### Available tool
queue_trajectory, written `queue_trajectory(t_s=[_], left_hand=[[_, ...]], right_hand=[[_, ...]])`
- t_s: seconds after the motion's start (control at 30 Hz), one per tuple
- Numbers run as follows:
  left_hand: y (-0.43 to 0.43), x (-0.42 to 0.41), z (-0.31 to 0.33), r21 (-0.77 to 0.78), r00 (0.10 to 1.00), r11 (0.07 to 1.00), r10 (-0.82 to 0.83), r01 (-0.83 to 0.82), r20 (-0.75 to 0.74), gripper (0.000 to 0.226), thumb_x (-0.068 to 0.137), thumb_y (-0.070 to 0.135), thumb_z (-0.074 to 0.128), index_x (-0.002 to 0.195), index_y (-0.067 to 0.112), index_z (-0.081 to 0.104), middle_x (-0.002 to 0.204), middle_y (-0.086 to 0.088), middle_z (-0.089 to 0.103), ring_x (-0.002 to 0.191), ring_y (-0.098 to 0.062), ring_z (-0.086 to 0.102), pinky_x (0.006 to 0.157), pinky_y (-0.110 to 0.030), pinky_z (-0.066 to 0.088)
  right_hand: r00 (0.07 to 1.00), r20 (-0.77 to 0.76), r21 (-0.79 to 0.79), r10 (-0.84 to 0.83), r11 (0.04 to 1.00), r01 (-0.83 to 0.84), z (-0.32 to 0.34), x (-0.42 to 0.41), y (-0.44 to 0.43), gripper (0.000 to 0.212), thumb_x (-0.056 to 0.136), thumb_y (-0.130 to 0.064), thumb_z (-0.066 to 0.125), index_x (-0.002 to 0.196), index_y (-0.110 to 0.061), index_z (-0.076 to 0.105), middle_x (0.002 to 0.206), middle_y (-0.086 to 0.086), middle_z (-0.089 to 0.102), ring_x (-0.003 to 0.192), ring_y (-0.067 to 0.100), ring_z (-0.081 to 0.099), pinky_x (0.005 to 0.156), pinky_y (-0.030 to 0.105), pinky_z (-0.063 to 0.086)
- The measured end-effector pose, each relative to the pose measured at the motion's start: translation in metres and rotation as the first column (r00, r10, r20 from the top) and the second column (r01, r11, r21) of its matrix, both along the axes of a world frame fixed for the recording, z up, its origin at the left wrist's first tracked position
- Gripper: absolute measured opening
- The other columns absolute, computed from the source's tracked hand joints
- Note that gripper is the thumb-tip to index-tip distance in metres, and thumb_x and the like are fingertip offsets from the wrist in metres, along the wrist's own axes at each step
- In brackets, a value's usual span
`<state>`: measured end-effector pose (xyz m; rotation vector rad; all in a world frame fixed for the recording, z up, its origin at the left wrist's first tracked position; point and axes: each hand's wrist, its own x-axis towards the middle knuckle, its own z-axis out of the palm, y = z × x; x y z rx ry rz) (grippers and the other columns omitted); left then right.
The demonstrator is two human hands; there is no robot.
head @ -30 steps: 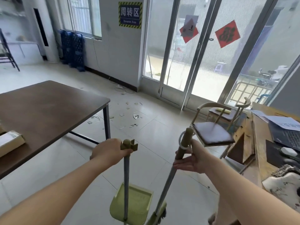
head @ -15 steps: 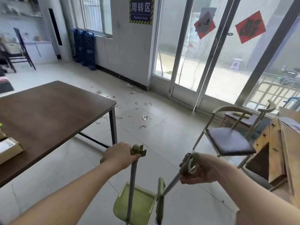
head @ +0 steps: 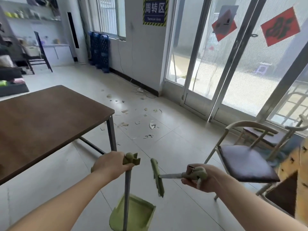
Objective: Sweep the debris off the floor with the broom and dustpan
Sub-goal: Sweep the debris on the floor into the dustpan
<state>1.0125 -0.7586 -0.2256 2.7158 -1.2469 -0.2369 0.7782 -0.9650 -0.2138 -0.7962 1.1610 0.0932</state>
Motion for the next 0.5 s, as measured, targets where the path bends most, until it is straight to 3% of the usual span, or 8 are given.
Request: queue_trajectory(t_s=[0.1,0.27,0.5], left_hand=[[-0.018,0.001,-0.001,-0.032,0.999,0.999,0.042,-0.042,0.005,0.039,0.084,0.068,0.052,0.092,0.031,0.060,0.083,0.010,0.063,0.078,-0.014,0.063,0.062,-0.031,0.051],[-0.041,0.005,-0.001,-0.061,0.997,0.995,0.079,-0.078,0.010,0.037,0.085,0.069,0.050,0.089,0.033,0.058,0.079,0.012,0.062,0.076,-0.013,0.062,0.059,-0.029,0.048],[-0.071,0.011,-0.007,-0.035,0.997,0.998,0.056,-0.054,0.059,0.039,0.087,0.069,0.048,0.084,0.030,0.051,0.076,0.011,0.059,0.071,-0.014,0.059,0.053,-0.028,0.041]], right_hand=[[0.998,0.028,0.019,-0.054,0.998,0.053,0.000,0.008,-0.020,0.012,0.076,0.010,0.060,0.087,0.006,0.056,0.081,0.025,0.064,0.068,0.032,0.068,0.049,0.026,0.057],[0.996,0.079,0.133,-0.051,0.990,0.040,-0.011,0.019,-0.051,0.031,0.081,0.004,0.052,0.112,0.010,0.055,0.070,0.023,0.066,0.052,0.028,0.069,0.061,0.018,0.048],[0.993,0.102,0.182,-0.056,0.983,0.037,-0.024,0.035,-0.094,0.013,0.080,-0.001,0.047,0.088,0.006,0.055,0.062,0.015,0.057,0.038,0.017,0.059,0.060,0.010,0.032]])
